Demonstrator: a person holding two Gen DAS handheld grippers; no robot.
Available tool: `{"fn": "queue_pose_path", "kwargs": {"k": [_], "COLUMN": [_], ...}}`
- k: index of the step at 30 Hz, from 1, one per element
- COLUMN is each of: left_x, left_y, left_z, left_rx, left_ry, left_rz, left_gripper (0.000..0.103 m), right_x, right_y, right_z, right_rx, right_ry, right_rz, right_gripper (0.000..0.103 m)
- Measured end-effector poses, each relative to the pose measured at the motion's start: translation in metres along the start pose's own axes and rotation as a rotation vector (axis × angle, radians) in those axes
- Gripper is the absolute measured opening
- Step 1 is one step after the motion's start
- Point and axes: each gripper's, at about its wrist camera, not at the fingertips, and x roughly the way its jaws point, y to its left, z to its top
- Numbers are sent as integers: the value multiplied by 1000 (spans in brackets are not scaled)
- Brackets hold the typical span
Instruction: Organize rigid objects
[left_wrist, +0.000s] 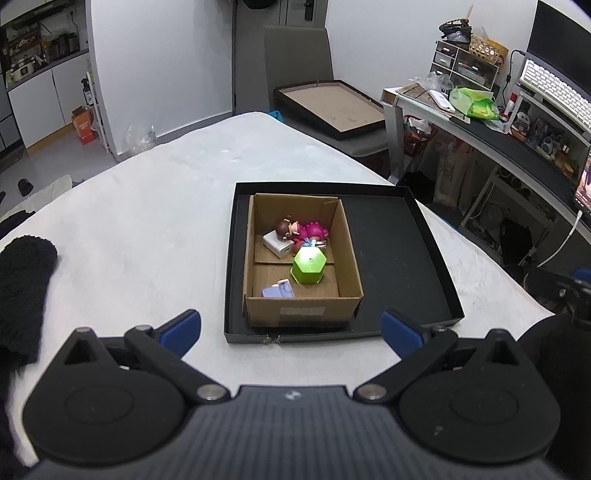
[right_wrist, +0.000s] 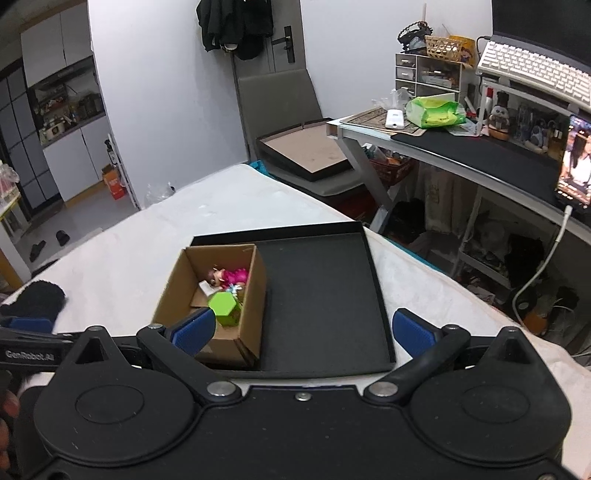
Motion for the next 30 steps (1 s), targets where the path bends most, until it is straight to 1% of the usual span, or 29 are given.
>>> {"fn": "queue_pose_path", "kwargs": {"k": [3,16,30], "left_x": [-6,-16,-27], "left_y": [0,3,9], "left_z": [-3,-13,-16], "left_rx": [1,9,-2], "left_ry": [-11,-32,-54], "left_rz": [-2,8,13], "left_gripper": [103,103,103], "right_x": [-2,-14,-23], "right_y": [2,12,20], "right_z": [-3,-12,-12], "right_rx": [-3,-13,-33], "right_ry": [5,-7,-21], "right_rz": [-11,-4,9], "right_gripper": [103,103,103]}}
